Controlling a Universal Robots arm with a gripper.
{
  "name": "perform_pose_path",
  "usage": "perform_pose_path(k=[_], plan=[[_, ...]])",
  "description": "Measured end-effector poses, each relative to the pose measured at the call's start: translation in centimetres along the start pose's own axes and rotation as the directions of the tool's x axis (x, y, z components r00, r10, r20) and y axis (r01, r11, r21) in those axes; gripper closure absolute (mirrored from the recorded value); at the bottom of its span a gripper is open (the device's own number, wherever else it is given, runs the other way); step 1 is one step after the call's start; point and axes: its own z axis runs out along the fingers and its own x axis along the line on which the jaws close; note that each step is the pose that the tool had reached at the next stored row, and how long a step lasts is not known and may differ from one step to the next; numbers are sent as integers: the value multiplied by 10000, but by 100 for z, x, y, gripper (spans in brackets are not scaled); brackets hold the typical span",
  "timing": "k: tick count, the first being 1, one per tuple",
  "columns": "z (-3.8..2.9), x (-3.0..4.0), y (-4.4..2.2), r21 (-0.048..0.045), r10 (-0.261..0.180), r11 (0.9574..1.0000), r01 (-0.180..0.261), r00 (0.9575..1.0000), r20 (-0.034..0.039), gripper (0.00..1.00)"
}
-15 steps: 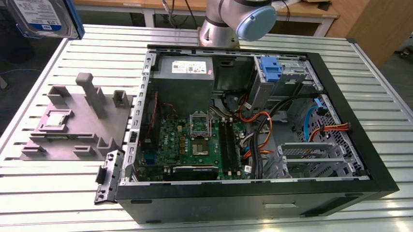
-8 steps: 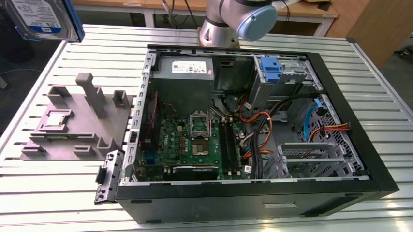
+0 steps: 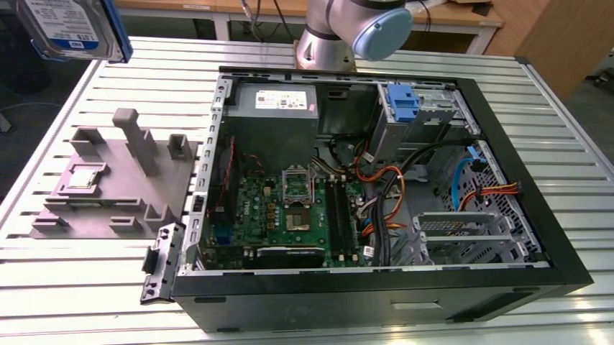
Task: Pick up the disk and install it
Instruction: 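Pick up the disk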
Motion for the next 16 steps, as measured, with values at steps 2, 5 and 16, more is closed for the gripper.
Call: perform_pose_path(k=[2,5,16], plan=[[0,-1,-10,0,0,10000,0,10000,0,63],[0,-1,-24,0,0,10000,0,10000,0,63],[-1,-2,-61,1,0,10000,0,10000,0,63]])
